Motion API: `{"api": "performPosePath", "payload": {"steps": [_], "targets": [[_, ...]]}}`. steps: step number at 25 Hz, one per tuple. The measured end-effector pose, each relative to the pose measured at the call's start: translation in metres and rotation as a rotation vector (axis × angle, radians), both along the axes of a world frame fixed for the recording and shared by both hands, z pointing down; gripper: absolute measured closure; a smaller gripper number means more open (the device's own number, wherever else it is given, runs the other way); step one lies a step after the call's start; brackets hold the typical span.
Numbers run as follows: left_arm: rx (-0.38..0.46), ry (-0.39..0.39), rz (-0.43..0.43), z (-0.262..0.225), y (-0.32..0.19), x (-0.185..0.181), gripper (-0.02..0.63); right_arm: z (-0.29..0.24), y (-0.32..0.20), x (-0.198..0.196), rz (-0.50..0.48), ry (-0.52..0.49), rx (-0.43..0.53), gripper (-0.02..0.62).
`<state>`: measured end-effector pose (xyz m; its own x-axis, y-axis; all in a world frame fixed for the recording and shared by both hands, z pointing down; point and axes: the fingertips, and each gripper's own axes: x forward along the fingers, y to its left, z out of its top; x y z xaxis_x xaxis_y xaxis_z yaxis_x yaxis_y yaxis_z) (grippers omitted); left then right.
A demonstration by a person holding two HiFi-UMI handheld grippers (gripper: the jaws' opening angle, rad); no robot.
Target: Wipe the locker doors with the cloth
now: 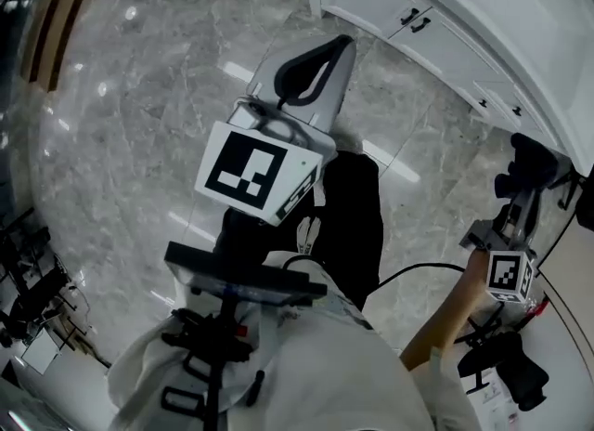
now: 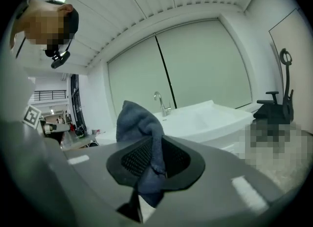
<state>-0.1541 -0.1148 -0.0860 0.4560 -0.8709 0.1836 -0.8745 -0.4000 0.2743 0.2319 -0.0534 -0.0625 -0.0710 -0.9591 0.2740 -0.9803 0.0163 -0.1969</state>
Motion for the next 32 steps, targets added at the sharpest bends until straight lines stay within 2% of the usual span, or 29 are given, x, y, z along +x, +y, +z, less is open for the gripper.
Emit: {"api": "performPosePath", "payload": {"steps": [3,7,10,13,16,21,32], "targets": [[0.039,0.006,0.034,-0.091,-0.002,0.002,0.604,-0.083,0.017,-0.025,0.0,-0.028,0.01,0.531],[0.076,0.013,0.075,-0.167,-0.006,0.004,0.604,-0.156,0.026,-0.052,-0.001,-0.02,0.029,0.531],[0.117,0.017,0.091,-0.213,-0.009,0.019,0.604,-0.2,0.032,-0.05,-0.001,0.02,0.058,0.534],[0.162,0.012,0.118,-0.247,-0.004,0.05,0.604,-0.233,0.038,-0.038,-0.006,0.028,0.091,0.535],[0.198,0.011,0.159,-0.265,0.0,0.075,0.604,-0.247,0.033,-0.035,-0.011,0.006,0.124,0.537],[0.198,0.013,0.205,-0.266,0.0,0.096,0.604,-0.259,0.022,-0.047,-0.025,-0.004,0.157,0.535],[0.256,0.008,0.213,-0.285,-0.015,0.103,0.604,-0.271,0.02,-0.043,0.002,-0.035,0.179,0.535]]}}
